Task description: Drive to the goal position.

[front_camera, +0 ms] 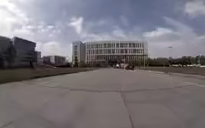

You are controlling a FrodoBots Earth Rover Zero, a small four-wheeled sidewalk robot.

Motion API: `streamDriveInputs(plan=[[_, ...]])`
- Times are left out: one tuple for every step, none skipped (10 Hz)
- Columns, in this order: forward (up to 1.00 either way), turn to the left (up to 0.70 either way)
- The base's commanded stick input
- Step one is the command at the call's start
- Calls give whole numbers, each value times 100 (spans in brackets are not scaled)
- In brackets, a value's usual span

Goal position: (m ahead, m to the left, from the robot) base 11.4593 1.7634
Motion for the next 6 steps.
streamDriveInputs(plan=[[100,0],[100,0],[100,0],[100,0],[100,0],[100,0]])
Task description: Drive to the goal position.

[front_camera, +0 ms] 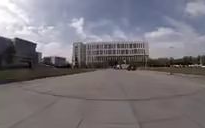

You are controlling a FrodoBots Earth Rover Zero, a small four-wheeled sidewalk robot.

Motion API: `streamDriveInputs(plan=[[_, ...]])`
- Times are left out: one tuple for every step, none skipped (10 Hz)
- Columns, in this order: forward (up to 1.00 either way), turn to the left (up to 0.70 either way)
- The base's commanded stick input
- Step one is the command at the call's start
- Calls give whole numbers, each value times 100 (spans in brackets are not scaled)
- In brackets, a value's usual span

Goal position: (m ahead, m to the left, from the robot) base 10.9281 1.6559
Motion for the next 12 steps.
streamDriveInputs(plan=[[100,0],[100,0],[100,0],[100,0],[100,0],[100,0],[100,0],[100,0],[100,0],[100,0],[100,0],[100,0]])
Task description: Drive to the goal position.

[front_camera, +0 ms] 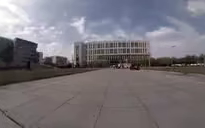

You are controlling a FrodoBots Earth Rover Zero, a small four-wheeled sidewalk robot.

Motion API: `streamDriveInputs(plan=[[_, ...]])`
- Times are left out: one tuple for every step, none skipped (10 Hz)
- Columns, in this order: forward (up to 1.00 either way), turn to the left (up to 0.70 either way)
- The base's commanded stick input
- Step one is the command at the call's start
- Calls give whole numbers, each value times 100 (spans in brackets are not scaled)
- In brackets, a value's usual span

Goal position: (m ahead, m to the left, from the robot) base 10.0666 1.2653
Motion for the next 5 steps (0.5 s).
streamDriveInputs(plan=[[100,0],[100,0],[100,0],[100,0],[100,0]])
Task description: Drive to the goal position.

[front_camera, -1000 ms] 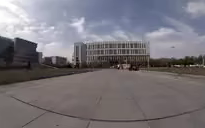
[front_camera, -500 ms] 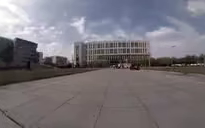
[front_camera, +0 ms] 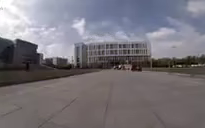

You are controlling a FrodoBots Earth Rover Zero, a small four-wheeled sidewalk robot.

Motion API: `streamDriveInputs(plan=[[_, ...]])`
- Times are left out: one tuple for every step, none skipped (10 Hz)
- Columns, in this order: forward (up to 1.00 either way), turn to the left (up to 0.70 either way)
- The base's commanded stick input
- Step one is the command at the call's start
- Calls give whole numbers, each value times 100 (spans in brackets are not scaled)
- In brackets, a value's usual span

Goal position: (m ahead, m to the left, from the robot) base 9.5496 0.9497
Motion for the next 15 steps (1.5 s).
streamDriveInputs(plan=[[100,0],[100,0],[100,0],[100,0],[100,0],[100,0],[100,0],[100,0],[100,0],[100,0],[100,0],[100,0],[100,-22],[100,-33],[100,-8]])
